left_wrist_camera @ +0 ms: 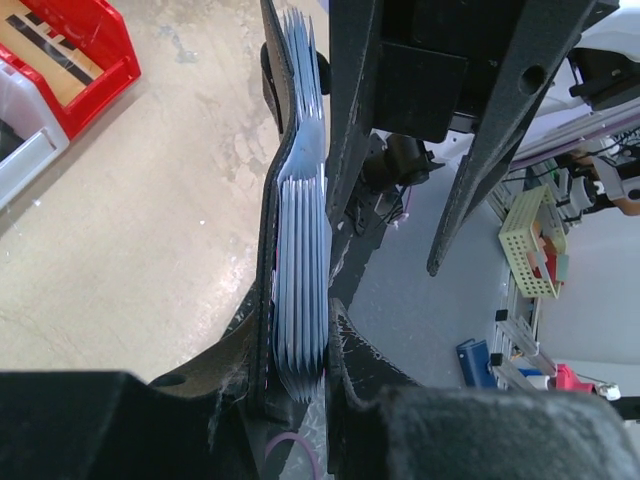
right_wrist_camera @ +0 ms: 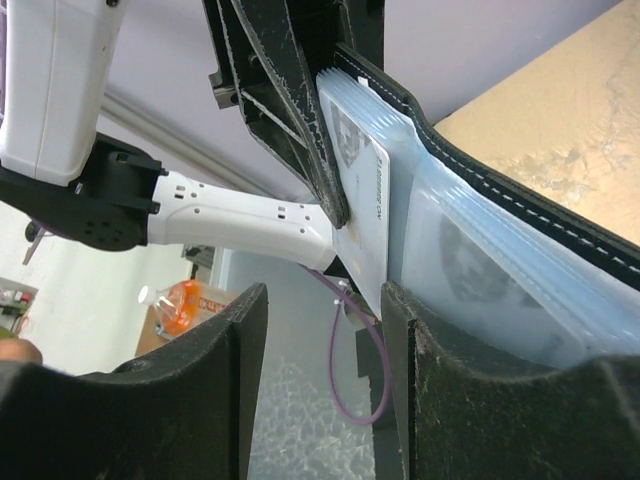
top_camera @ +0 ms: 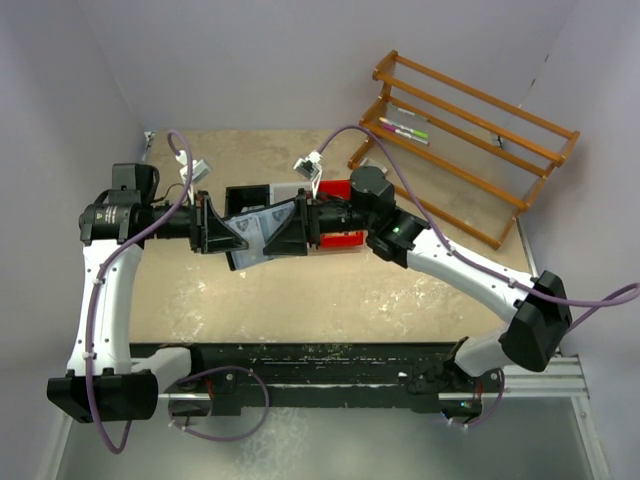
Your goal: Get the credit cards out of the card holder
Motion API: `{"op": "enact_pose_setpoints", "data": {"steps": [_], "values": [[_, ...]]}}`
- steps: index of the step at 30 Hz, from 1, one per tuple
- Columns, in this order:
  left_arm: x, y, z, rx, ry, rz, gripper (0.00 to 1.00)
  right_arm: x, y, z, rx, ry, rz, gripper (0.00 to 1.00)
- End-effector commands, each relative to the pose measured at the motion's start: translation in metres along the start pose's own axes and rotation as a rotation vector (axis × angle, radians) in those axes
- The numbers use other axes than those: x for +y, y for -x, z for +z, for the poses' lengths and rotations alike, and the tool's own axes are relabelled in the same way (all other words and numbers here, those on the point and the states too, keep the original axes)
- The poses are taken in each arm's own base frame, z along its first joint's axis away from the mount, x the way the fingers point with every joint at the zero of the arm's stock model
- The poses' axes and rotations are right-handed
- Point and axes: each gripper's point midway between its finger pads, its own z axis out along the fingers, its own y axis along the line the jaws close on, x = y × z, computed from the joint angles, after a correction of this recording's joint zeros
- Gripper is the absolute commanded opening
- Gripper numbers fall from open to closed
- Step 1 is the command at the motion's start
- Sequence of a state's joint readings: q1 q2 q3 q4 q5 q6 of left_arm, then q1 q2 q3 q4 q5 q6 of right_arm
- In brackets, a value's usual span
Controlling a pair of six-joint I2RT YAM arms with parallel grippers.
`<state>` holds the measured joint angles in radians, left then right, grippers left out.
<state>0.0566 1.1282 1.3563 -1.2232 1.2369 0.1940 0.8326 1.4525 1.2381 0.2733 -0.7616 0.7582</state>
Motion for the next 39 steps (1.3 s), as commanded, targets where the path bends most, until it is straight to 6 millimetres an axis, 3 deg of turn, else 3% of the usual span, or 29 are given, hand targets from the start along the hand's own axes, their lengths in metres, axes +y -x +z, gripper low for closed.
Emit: {"op": "enact_pose_setpoints", "data": {"steps": [1, 13, 25, 33, 37, 39], "values": [[-0.034, 0.014, -0.004, -0.046, -0.143, 0.082, 0.08, 0.014, 0.012, -0.003, -0.029, 0.039, -0.067, 0.52], [-0.051, 0.018, -0.007, -0.066, -0.225, 0.076, 0.11, 0.015, 0.010, 0.010, 0.001, 0.034, -0.084, 0.49], [-0.069, 0.013, -0.010, -0.090, -0.379, 0.021, 0.25, 0.055, 0.019, 0.016, -0.125, 0.309, -0.006, 0.20], [-0.083, 0.008, -0.016, -0.109, -0.488, -0.007, 0.27, 0.054, 0.021, 0.016, -0.153, 0.296, 0.009, 0.11], [-0.088, 0.008, -0.018, -0.112, -0.508, -0.014, 0.27, 0.042, 0.017, 0.015, -0.169, 0.238, 0.052, 0.00], [-0.088, 0.008, -0.018, -0.112, -0.506, -0.018, 0.27, 0.032, 0.019, 0.014, -0.208, 0.191, 0.068, 0.00]]}}
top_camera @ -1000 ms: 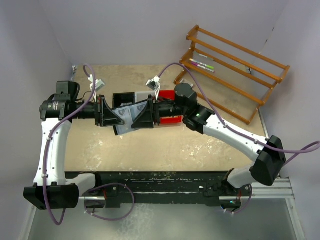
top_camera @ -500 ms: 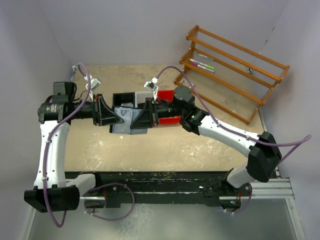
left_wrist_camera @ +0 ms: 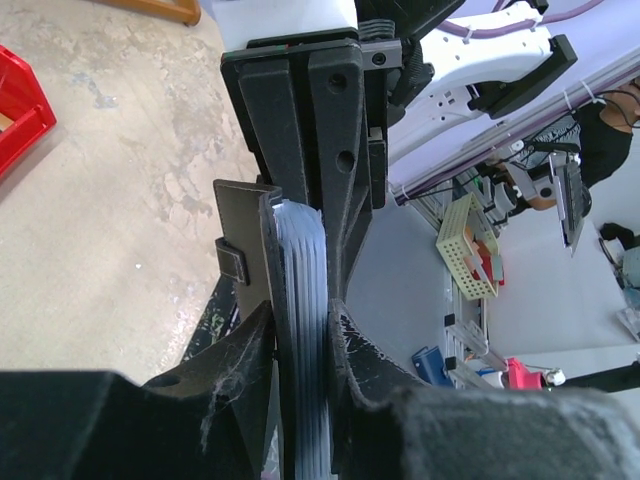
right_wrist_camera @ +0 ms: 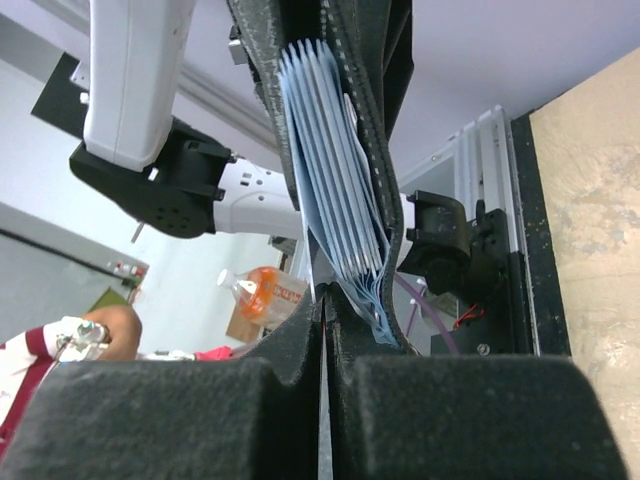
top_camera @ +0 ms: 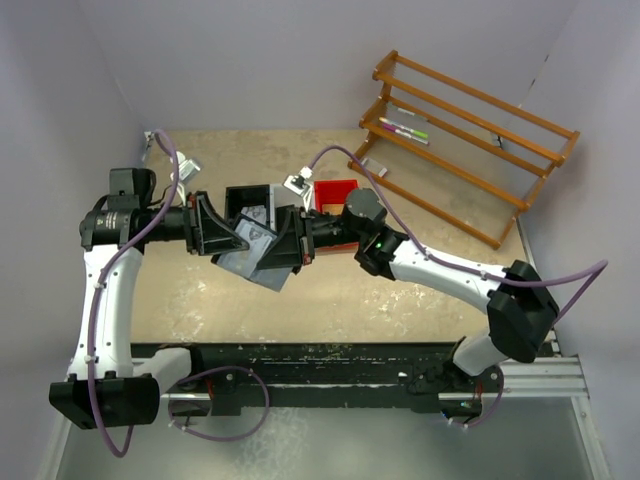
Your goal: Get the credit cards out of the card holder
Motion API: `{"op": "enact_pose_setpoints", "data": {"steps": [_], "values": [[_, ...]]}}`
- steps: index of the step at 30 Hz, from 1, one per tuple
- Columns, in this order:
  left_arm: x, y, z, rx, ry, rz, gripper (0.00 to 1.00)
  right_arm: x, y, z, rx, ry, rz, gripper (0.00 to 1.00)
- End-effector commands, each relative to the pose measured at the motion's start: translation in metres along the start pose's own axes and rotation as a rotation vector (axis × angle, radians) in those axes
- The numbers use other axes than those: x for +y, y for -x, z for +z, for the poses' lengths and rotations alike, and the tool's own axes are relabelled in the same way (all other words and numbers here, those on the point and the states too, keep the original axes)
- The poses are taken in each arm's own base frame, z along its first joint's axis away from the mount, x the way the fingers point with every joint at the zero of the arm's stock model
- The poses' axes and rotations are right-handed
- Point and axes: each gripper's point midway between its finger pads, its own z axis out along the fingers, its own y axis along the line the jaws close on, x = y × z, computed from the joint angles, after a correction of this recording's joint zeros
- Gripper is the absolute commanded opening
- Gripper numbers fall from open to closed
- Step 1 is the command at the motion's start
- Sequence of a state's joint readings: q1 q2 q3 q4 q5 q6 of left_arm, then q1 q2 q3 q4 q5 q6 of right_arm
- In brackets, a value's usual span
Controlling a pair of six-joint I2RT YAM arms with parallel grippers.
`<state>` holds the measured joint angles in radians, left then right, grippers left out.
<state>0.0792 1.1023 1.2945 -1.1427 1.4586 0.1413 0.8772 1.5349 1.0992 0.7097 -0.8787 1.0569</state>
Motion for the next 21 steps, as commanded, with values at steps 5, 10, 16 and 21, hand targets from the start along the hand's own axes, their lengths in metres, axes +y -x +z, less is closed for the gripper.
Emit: {"op": "enact_pose_setpoints", "data": {"steps": [5, 10, 16, 21], "values": [[-0.060, 0.002, -0.003, -0.032, -0.289, -0.024, 0.32, 0.015, 0.046, -0.006, -0.277, -0.033, -0.089, 0.00], [-0.060, 0.005, -0.004, -0.032, -0.284, -0.029, 0.30, 0.016, 0.046, -0.010, -0.300, -0.037, -0.093, 0.00], [-0.061, 0.008, -0.004, -0.031, -0.283, -0.029, 0.27, 0.001, 0.028, -0.019, -0.296, -0.065, -0.067, 0.00], [-0.056, 0.009, -0.003, -0.029, -0.252, -0.033, 0.24, 0.001, 0.024, -0.022, -0.298, -0.062, -0.071, 0.00]]}}
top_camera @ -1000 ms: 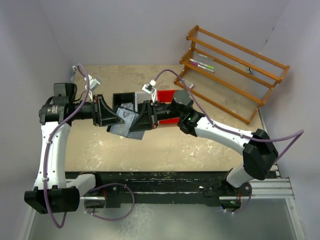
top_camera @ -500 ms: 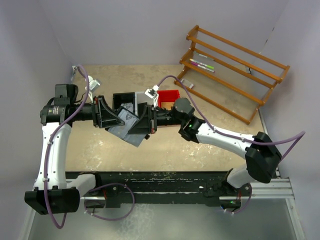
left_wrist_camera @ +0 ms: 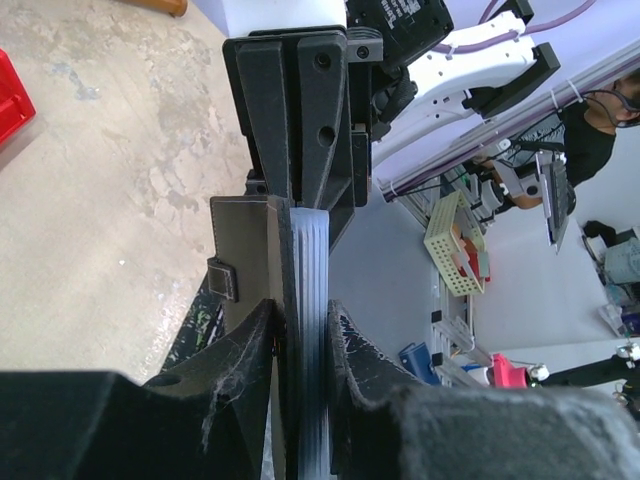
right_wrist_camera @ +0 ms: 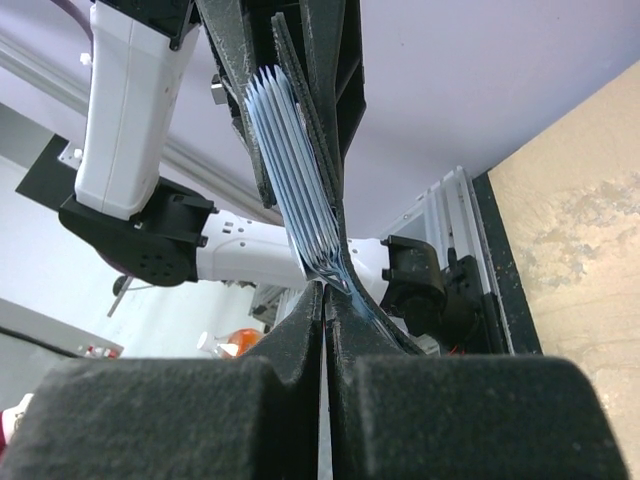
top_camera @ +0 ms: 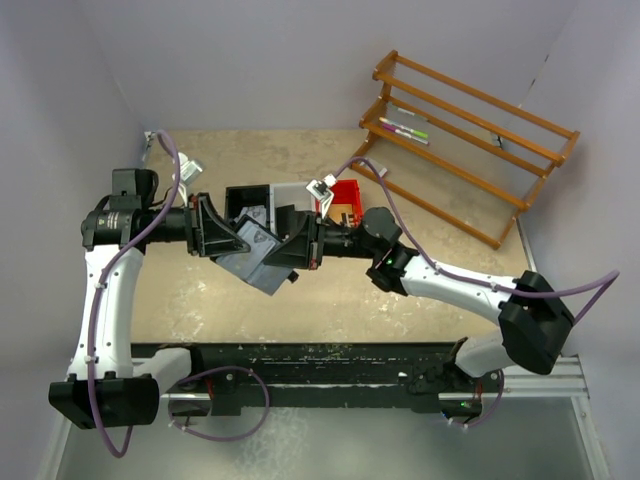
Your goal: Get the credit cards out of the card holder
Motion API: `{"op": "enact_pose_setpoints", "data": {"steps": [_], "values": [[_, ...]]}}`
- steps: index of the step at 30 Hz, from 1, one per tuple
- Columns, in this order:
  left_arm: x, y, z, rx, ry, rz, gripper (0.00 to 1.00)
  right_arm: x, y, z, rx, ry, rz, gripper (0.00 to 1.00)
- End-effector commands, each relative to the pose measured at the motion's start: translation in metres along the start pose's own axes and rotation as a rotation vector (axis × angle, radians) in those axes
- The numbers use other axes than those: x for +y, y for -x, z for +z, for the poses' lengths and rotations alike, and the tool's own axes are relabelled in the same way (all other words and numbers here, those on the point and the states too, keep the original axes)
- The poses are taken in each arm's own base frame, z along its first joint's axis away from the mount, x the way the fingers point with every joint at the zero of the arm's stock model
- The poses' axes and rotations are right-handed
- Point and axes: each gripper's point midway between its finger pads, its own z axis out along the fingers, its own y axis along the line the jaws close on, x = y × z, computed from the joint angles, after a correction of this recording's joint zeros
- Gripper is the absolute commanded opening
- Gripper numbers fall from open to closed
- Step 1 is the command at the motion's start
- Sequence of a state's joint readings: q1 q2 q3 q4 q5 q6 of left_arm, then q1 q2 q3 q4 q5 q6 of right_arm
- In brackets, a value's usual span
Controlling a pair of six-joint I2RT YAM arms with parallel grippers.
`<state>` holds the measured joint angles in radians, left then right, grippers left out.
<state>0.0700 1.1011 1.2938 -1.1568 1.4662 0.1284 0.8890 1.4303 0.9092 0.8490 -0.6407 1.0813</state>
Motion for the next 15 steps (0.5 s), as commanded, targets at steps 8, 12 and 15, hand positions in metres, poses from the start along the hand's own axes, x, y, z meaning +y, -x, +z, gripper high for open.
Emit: {"op": "enact_pose_setpoints", "data": {"steps": [8, 12, 15], "values": [[-0.036, 0.012, -0.002, -0.022, -0.153, -0.035, 0.12, 0.018, 0.038, 0.008, -0.160, 0.082, -0.045, 0.38], [-0.026, 0.013, -0.002, -0.017, -0.077, -0.030, 0.10, 0.017, 0.042, 0.010, -0.204, 0.130, -0.003, 0.38], [-0.023, 0.012, -0.001, -0.022, -0.048, -0.025, 0.10, 0.014, 0.045, 0.010, -0.237, 0.141, 0.026, 0.27]]}}
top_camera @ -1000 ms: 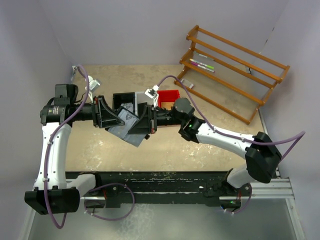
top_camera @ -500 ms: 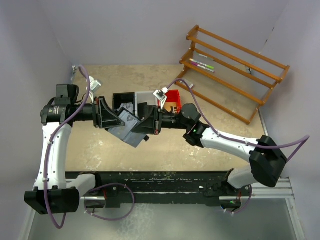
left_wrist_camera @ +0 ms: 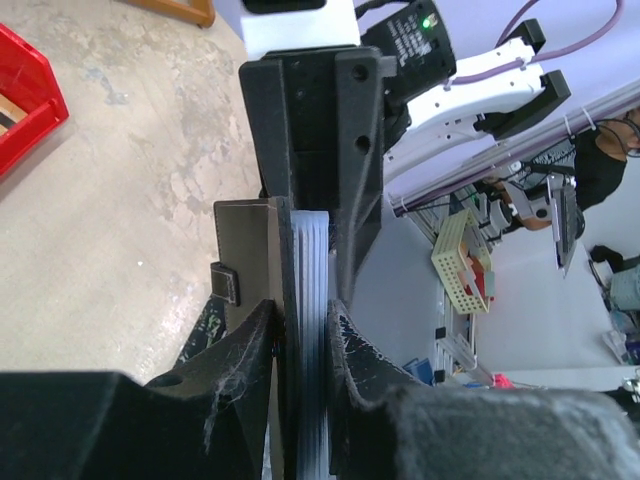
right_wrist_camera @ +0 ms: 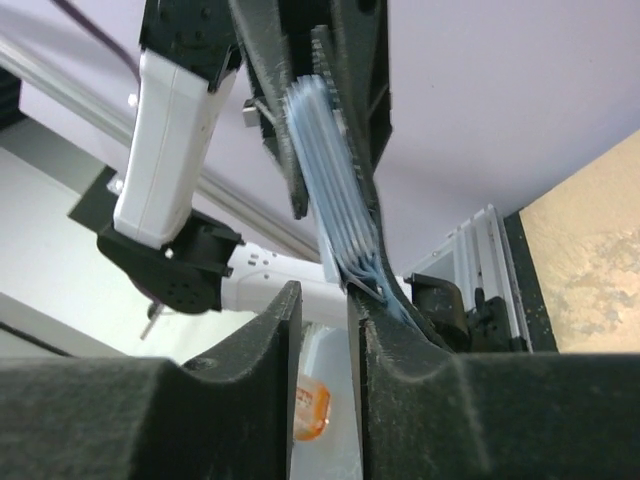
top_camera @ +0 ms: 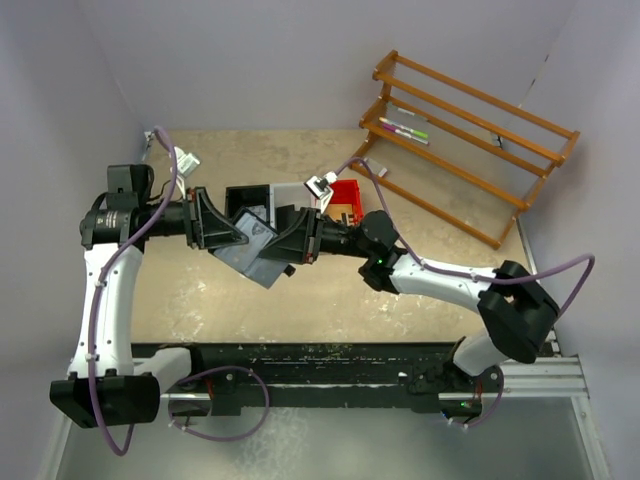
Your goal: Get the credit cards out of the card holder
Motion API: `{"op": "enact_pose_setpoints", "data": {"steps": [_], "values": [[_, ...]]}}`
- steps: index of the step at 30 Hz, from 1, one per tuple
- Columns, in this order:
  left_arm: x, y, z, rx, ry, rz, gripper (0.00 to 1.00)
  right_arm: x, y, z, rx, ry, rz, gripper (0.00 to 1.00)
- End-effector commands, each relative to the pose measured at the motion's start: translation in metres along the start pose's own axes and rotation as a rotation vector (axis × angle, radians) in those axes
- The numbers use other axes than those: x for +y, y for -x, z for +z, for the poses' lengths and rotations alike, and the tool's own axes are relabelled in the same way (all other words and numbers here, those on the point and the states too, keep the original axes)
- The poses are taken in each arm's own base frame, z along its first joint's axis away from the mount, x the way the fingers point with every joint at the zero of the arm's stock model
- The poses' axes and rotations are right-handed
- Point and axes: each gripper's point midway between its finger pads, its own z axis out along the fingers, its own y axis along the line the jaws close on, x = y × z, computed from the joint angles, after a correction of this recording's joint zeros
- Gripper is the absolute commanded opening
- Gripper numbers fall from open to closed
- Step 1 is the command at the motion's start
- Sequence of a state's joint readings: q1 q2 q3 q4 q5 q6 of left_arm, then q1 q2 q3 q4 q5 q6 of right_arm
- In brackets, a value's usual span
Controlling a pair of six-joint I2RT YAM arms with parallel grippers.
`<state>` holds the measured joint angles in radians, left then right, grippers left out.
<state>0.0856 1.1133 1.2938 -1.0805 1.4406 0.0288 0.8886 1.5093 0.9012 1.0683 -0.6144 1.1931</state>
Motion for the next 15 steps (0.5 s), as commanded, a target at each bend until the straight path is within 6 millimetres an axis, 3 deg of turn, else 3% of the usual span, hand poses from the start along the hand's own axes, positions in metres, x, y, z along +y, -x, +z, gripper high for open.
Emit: {"op": "enact_pose_setpoints", "data": {"steps": [1, 3, 5, 10, 15], "values": [[-0.032, 0.002, 0.000, -0.009, -0.075, 0.018, 0.10, 0.012, 0.034, 0.004, -0.173, 0.065, -0.005, 0.22], [-0.032, 0.002, 0.000, -0.016, -0.056, 0.037, 0.11, 0.012, 0.037, 0.004, -0.199, 0.071, 0.007, 0.12], [-0.031, 0.001, 0.000, -0.019, -0.046, 0.048, 0.20, 0.013, 0.040, 0.003, -0.219, 0.072, 0.018, 0.01], [-0.033, 0.002, 0.000, -0.012, -0.071, 0.033, 0.27, 0.013, 0.039, -0.001, -0.222, 0.056, 0.005, 0.00], [-0.040, 0.003, -0.001, -0.003, -0.122, 0.018, 0.27, 0.001, 0.019, -0.011, -0.169, 0.022, 0.014, 0.00]]}}
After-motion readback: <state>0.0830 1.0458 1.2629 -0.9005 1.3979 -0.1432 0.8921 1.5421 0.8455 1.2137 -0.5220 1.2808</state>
